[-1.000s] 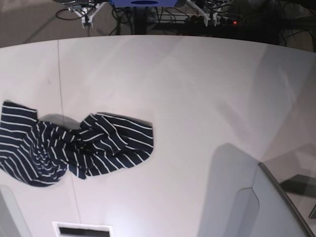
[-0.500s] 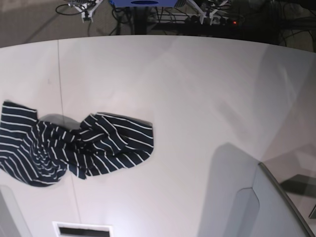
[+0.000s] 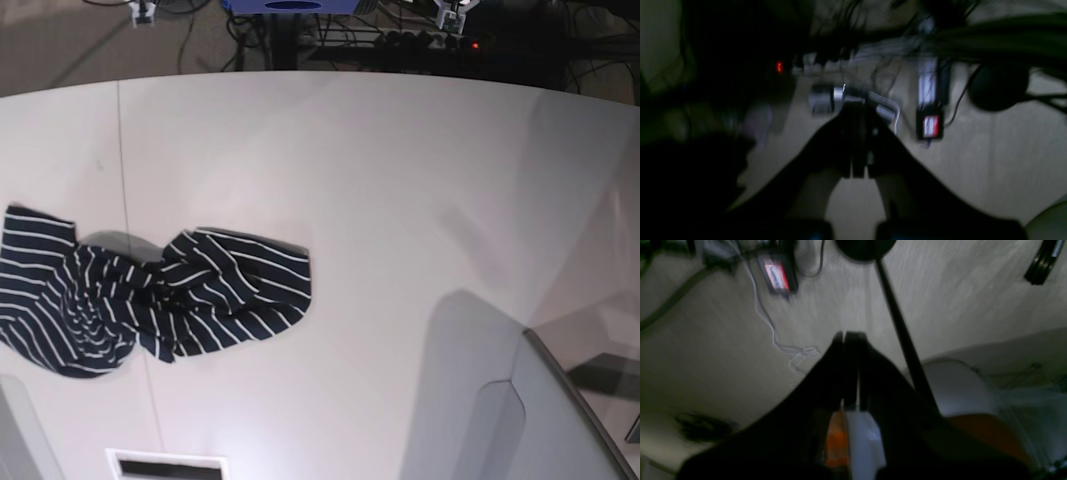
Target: Layout the t-shirt on the table in an organized manner, then fold the t-shirt properly
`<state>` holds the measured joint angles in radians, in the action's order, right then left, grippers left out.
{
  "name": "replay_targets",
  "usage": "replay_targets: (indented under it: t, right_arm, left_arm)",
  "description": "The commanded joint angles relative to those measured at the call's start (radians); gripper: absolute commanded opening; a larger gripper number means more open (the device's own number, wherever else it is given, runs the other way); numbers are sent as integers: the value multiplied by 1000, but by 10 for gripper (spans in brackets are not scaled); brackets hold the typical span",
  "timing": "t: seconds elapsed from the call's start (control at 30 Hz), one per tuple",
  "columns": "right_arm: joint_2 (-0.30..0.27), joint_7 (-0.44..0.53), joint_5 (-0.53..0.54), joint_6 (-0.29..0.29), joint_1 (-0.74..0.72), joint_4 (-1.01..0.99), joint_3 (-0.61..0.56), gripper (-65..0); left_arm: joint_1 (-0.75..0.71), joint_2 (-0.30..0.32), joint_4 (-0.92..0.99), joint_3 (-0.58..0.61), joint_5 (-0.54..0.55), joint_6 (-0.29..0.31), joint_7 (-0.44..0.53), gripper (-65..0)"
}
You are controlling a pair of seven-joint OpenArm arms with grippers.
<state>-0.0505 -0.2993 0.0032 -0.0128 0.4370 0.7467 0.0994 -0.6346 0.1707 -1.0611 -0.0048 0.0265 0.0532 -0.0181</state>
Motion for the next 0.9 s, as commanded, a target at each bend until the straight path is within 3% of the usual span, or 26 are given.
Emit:
replay_targets:
  t: [0.0,0.13,0.27,0.43,0.5,0.57,0.63,0.77,0.87]
  right_arm:
    - [-5,-28,-2,6,67,133,30,-650]
    - [4,-148,-2,6,271,664,119,-650]
    - [28,-191,-2,6,369,1006,208,-650]
    - [22,-212,-2,4,311,1181,224,-650]
    - [22,-220,-2,4,234,1200,222,-644]
    - [21,-266,-2,-3,131,1200,221,-639]
    - [21,-358,-2,-71,23,1200,224,-626]
    - [14,-585,-6,-326,-206,1174,287,-504]
    - [-27,-679,-7,-476,-346,1091,368,-395]
  left_arm:
    - [-31,14,-49,-5,3,-6,14,-650]
    - [-93,28,-210,-5,3,-6,14,-650]
    - [-141,49,-362,-5,3,-6,13,-650]
    - [-170,68,-586,-5,3,-6,2,-650]
    - [-141,66,-686,-7,-1,-6,-78,-650]
    - [-67,60,-775,2,-3,-6,-228,-650]
    - [48,57,-809,9,2,-5,-389,-650]
    - [298,3,-796,45,2,-3,-676,-650]
    - [419,-35,-795,88,2,-3,-777,-650]
